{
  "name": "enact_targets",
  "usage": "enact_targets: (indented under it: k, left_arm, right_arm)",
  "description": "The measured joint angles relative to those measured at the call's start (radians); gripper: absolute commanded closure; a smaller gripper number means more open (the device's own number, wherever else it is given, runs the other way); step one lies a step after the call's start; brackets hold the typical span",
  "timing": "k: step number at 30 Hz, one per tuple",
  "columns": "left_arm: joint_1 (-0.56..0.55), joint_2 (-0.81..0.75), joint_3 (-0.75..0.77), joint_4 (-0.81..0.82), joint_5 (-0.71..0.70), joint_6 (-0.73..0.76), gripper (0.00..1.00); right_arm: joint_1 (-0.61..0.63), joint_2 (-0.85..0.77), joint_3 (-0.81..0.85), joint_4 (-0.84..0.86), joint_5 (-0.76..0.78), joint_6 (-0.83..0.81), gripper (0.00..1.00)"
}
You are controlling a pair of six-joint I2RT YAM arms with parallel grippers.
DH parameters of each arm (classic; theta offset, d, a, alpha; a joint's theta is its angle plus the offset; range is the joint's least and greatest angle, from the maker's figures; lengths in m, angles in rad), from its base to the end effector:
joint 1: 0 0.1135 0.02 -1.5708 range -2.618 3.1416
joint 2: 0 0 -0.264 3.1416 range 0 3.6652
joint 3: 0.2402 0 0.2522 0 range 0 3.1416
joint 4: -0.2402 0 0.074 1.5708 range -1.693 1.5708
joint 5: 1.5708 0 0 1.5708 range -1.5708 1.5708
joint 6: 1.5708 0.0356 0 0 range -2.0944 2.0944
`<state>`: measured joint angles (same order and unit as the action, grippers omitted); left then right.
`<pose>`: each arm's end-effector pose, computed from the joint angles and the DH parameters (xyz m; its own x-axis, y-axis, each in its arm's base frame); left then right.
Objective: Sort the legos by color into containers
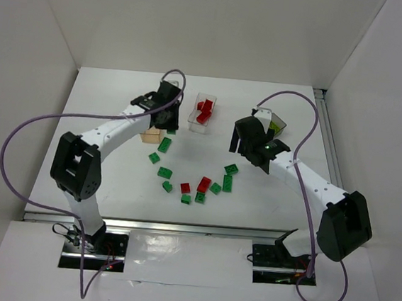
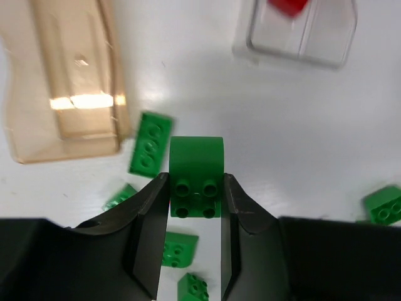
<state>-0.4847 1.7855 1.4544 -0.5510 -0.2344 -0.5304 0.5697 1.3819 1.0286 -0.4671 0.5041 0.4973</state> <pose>0.3546 -0.1774 0.2647 -0.7525 -0.1598 -0.6389 -0.0673 0.9837 -0.1668 0.2558 0.1434 0.2674 -0.6343 0.0898 -0.7679 0.1225 0.9924 0.0148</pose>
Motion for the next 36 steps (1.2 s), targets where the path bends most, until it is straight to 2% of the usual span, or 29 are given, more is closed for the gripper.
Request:
enact_targets:
  k: [7,8,9,10,11,12,13,16,19,21,24,27,28,31,35,36]
  left_arm:
    - [0.134,0.015,0.108,-0.009,-0.031,0.021,0.65]
    - [0.150,0.036,0.123,-0.013,-0.031,0.026,0.62]
    - [0.165,0.061,0.145,-0.020,-0.032,0.029,0.57]
    - [0.180,0.091,0.167,-0.020,-0.036,0.030,0.33]
    - [0.191,0.119,0.186,-0.020,-0.041,0.035,0.19]
    - [0.201,0.148,0.206,-0.022,-0.046,0.036,0.11]
    - [0.209,0.177,0.227,-0.024,-0.048,0.036,0.10]
    - [0.227,0.246,0.290,-0.045,-0.049,0.032,0.10]
    - [0.219,0.244,0.301,-0.060,-0.049,0.034,0.20]
    - [0.192,0.202,0.272,-0.051,-0.038,0.041,0.24]
    - [0.124,0.073,0.148,-0.035,-0.008,0.055,0.24]
    - [0.047,-0.054,0.009,-0.012,0.025,0.060,0.17]
    - [0.023,-0.083,-0.037,0.006,0.035,0.060,0.10]
    - [-0.012,-0.097,-0.130,0.023,0.035,0.061,0.06]
    - [-0.007,-0.050,-0.201,0.030,0.003,0.060,0.05]
    - [-0.003,-0.043,-0.210,0.031,-0.006,0.060,0.08]
  right_arm:
    - [0.000,0.000,0.000,-0.002,0.002,0.000,0.15]
    - [0.000,0.000,0.000,-0.003,0.002,0.000,0.15]
    - [0.000,0.000,0.000,-0.003,0.001,0.000,0.15]
    - [0.000,0.000,0.000,-0.003,0.000,0.000,0.15]
    - [0.000,0.000,0.000,-0.004,-0.001,0.000,0.15]
    - [0.000,0.000,0.000,-0.005,-0.003,0.000,0.15]
    - [0.002,0.000,0.000,-0.006,-0.003,0.002,0.15]
    - [0.005,0.000,0.000,-0.008,-0.006,0.005,0.15]
    - [0.005,-0.004,0.000,-0.015,-0.008,0.008,0.15]
    - [0.006,-0.009,0.000,-0.019,-0.011,0.009,0.15]
    - [0.007,-0.013,0.000,-0.021,-0.011,0.011,0.15]
    - [0.011,-0.013,0.000,-0.021,-0.014,0.011,0.15]
    - [0.014,-0.013,0.000,-0.020,-0.014,0.011,0.14]
    - [0.022,-0.013,0.000,-0.019,-0.021,0.011,0.14]
    - [0.025,-0.013,0.000,-0.019,-0.024,0.011,0.14]
    - [0.025,-0.013,0.000,-0.019,-0.024,0.011,0.14]
